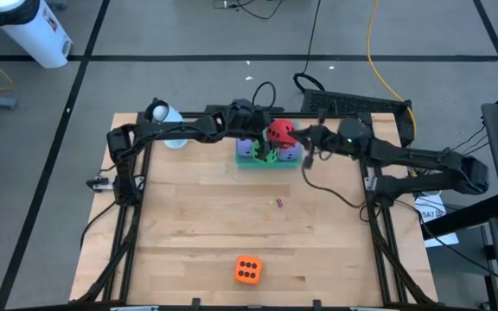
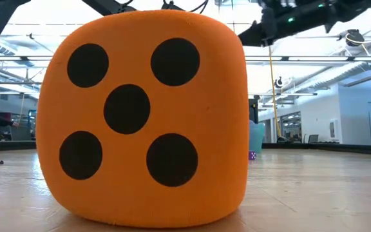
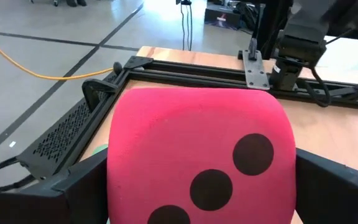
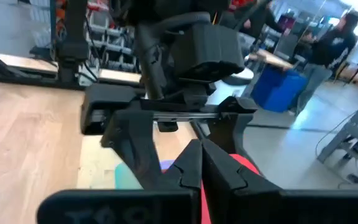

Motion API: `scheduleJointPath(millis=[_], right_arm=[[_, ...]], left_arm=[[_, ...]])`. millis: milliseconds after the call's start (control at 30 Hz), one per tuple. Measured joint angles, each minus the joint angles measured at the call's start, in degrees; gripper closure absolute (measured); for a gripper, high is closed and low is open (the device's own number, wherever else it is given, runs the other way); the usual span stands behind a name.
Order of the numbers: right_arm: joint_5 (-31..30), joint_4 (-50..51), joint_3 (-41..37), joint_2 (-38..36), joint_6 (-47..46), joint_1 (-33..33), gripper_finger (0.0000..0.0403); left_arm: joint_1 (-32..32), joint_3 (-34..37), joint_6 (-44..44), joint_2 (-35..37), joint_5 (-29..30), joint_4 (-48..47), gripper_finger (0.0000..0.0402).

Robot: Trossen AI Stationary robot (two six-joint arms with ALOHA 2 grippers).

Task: Pick & Place Dice
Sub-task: Put the big red dice into the green bin

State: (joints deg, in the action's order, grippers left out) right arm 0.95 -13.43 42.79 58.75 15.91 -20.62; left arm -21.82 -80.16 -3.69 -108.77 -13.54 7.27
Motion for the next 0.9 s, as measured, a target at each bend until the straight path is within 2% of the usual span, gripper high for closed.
scheduleJointPath(millis=[233,367,467,900], right_arm=[[1.2,0.4,2.7,7.9,2.1,-2.9,0.0403],[6.8,-0.1,2.7,9.6,2.4,-4.0,0.0403],[8.2,-0.1,2.7,10.3,3.0,-4.8,0.0403],[7.3,-3.0,2.8,15.8,3.4,-7.2,0.0403]], left_arm=[[-0.8,0.0,1.9,-2.5,0.2,0.4,0.0005],[-1.4,0.0,2.6,-3.2,1.2,0.6,0.0005],[-1.9,0.0,3.0,-3.2,1.1,0.2,0.0004],[-1.2,0.0,2.3,-3.2,0.7,-0.6,0.0004]])
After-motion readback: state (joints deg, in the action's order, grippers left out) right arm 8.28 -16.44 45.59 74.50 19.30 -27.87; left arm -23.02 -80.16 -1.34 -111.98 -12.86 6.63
